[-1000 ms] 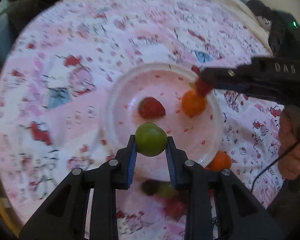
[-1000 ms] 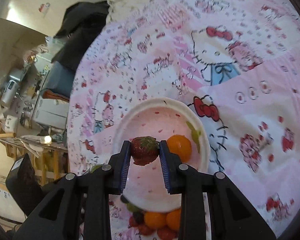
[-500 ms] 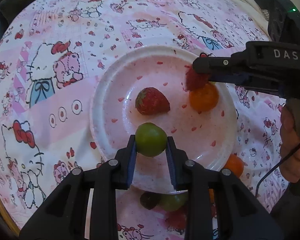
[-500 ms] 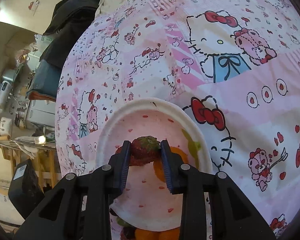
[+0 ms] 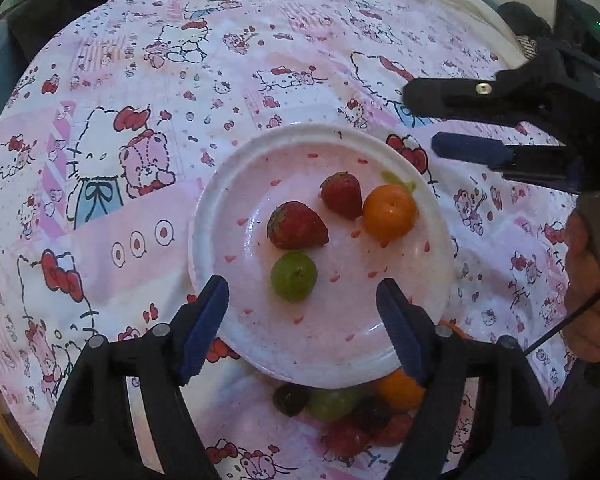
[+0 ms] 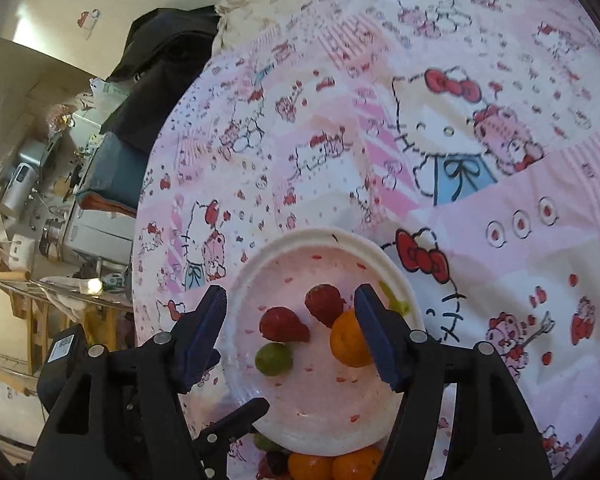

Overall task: Organize fruits
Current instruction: 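Lift both open grippers away from the plate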

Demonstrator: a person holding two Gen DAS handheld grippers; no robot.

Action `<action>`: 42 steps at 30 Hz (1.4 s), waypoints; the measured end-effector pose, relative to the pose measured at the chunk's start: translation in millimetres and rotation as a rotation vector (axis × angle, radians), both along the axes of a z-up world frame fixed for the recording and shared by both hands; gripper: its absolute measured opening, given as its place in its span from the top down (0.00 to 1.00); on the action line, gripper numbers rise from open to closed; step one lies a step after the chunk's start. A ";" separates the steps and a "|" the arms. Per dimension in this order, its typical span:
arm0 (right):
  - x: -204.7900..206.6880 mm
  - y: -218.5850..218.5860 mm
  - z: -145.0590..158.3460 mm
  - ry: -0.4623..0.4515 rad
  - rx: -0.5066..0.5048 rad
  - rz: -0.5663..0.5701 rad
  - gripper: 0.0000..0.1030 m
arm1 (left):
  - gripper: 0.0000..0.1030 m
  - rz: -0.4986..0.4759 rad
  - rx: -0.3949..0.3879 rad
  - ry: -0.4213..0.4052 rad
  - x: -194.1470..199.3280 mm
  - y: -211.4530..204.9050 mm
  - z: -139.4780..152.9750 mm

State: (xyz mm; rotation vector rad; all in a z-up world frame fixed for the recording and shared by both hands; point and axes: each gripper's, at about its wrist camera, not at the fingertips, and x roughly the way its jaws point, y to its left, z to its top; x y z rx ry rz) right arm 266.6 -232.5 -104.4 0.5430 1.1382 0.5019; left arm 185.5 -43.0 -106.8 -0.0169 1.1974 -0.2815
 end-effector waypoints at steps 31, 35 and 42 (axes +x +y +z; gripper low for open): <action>-130.7 -24.6 50.5 -0.144 -0.176 0.010 0.33 | 0.29 0.206 0.045 -0.225 -94.7 42.4 78.9; -143.7 -26.3 45.6 -0.123 -0.177 0.005 0.33 | 0.29 0.220 0.036 -0.215 -106.9 45.2 80.2; -164.6 -25.7 39.0 -0.106 -0.191 0.005 0.33 | 0.29 0.253 0.020 -0.193 -121.9 49.7 75.0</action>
